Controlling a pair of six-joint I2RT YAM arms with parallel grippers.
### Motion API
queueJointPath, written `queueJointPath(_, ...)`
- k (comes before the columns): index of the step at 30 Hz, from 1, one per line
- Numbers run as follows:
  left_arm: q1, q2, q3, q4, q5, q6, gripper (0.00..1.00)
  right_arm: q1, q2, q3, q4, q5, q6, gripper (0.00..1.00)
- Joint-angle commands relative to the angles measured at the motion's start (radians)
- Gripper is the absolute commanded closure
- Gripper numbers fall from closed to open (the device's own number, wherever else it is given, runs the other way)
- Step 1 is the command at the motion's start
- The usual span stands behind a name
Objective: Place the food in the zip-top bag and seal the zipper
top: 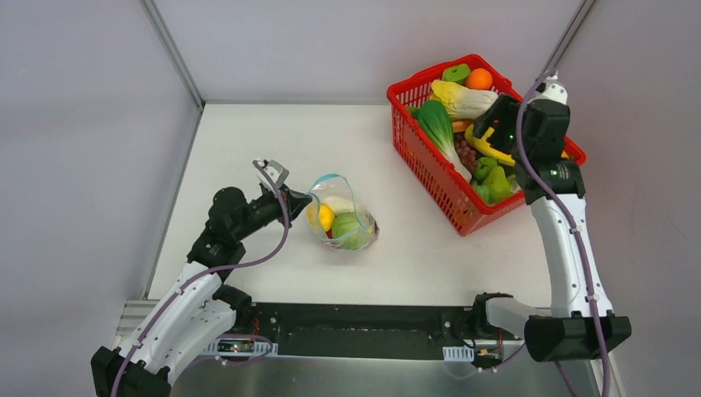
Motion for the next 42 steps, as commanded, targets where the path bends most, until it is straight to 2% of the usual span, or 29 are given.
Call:
queueJointPath(1, 0.008, 0.002, 0.057, -0.022, -0.003, 0.001, 1.00, -0.134, 0.007, 0.058, -0.221, -0.070, 0.081, 0.27)
queueJointPath(6, 0.008, 0.003, 0.063, -0.026, 0.001, -0.011, 1.00, -0.186, 0.047, 0.077, -0.395, -0.049, 0.065, 0.36)
queueJointPath(15, 0.008, 0.002, 0.087, -0.054, 0.008, -0.013, 1.00, -0.203, 0.109, 0.020, -0.392, 0.078, 0.058, 0.46)
queueJointPath(18, 0.008, -0.001, 0.086, -0.052, 0.009, -0.015, 1.00, -0.203, 0.145, 0.018, -0.383, 0.093, 0.055, 0.45)
queueJointPath(21, 0.008, 0.000, 0.093, -0.067, 0.008, -0.009, 1.00, -0.203, 0.188, 0.025, -0.426, 0.117, 0.045, 0.36)
queueJointPath(29, 0.008, -0.003, 0.096, -0.080, 0.003, -0.001, 1.00, -0.203, 0.175, -0.024, -0.438, 0.178, 0.049, 0.37)
queueJointPath(30, 0.008, 0.000, 0.094, -0.078, 0.002, -0.002, 1.00, -0.203, 0.186, -0.023, -0.447, 0.175, 0.049, 0.39)
queueJointPath(33, 0.008, 0.006, 0.096, -0.078, 0.004, -0.001, 1.00, -0.202, 0.190, -0.013, -0.447, 0.143, 0.055, 0.59)
queueJointPath(34, 0.008, 0.007, 0.097, -0.081, 0.004, 0.000, 1.00, -0.202, 0.184, -0.009, -0.444, 0.133, 0.055, 0.63)
queueJointPath(40, 0.008, 0.007, 0.094, -0.078, 0.003, -0.001, 1.00, -0.202, 0.123, 0.030, -0.405, 0.119, 0.048, 0.80)
queueJointPath(42, 0.008, 0.005, 0.094, -0.081, 0.002, -0.002, 1.00, -0.202, 0.086, 0.032, -0.388, 0.115, 0.046, 0.82)
